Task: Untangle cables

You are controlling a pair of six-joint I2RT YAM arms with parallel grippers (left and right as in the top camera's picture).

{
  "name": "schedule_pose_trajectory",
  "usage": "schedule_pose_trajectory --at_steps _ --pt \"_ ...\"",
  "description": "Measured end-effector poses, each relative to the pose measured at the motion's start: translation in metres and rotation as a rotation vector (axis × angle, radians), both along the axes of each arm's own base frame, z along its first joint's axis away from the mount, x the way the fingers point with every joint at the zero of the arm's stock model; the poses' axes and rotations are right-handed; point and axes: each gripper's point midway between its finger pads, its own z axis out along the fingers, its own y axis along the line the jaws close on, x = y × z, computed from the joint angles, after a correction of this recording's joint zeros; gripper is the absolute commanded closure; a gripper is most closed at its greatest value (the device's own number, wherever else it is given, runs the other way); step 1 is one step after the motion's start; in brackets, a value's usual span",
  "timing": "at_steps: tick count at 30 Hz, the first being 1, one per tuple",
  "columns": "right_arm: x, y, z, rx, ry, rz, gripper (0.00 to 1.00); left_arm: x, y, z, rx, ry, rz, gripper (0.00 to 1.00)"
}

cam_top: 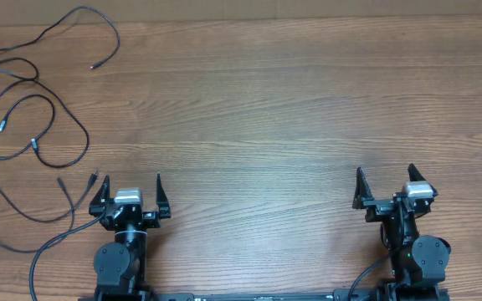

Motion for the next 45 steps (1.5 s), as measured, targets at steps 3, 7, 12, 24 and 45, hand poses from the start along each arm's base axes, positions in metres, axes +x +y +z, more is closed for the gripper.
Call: schedule_pose_trajectory --at_steps 3,7,12,24,45 --pt "0.0000 0.0000 0.0000 0.000 0.000 0.000 0.00 0.0000 0.0001 0.0001 0.000 0.000 0.000 0.01" --pt "0.0000 -0.0001 0.0002 -0.001 -0.001 0.000 0.00 0.0001 -0.0019 -0.0001 -0.013 0.000 -0.009 0.00" --pt "0.0000 0.0000 0.0001 0.000 0.000 0.000 0.00 0.0002 -0.0032 -0.0001 -0.118 -0.007 -0.008 0.00" --pt "0.0000 0.0000 0.0001 0.000 0.000 0.000 0.00 0.0002 -0.0031 0.0000 -0.207 -0.014 -0.001 0.00" --pt "0.0000 -0.0001 0.0000 0.000 0.000 0.000 0.00 0.0002 -0.0031 0.0000 -0.214 -0.014 -0.001 0.00"
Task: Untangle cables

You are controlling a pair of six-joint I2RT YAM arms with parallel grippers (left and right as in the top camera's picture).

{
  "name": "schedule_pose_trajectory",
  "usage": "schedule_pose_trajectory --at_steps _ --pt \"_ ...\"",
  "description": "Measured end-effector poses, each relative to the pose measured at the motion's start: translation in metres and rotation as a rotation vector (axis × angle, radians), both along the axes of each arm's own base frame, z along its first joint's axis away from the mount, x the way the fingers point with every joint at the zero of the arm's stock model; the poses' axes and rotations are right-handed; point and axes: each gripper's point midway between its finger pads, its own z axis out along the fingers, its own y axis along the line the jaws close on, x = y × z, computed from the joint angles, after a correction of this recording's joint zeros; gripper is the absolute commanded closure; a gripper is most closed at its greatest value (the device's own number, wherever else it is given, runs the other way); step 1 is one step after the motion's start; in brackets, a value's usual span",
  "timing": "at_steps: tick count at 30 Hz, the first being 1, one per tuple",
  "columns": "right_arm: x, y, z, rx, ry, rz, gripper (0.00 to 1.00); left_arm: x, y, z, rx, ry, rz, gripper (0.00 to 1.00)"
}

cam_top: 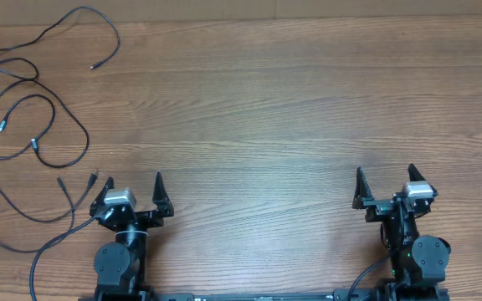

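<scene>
Several thin black cables (36,92) lie looped across one another at the table's far left, from the back corner down to the front edge; one strand (53,242) curves toward the left arm's base. My left gripper (132,186) stands open at the front left, just right of two loose cable ends (93,178), holding nothing. At the front right my right gripper (385,177) is open too, far from any cable.
The wooden table (266,109) fills the view. Both arm bases sit at the front edge, the left (120,263) and the right (417,255). A strip of cardboard-coloured wall runs along the back edge.
The left gripper has turned slightly, its head now tilted toward the left and the cable ends. The right arm and the cables have not moved.
</scene>
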Motion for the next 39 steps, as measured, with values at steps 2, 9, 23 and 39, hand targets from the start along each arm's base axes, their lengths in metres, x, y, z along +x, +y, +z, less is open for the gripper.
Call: schedule_pose_trajectory --at_steps 2,9,23,39 --pt "0.0000 0.0000 0.0001 0.000 0.000 0.000 0.00 0.0000 0.0000 0.0000 0.000 0.000 0.000 0.00" --pt "0.0000 0.0001 0.0000 0.000 0.000 0.000 0.00 0.0000 0.0000 0.0000 0.000 0.000 0.000 0.00" --pt "0.0001 -0.0018 0.0001 0.000 0.000 -0.011 0.00 0.0000 0.0000 0.0000 0.000 0.000 0.000 0.01" --pt "0.0001 -0.0031 0.0000 0.000 0.000 -0.018 0.00 0.0000 0.0000 0.0000 0.000 0.000 0.000 0.00"
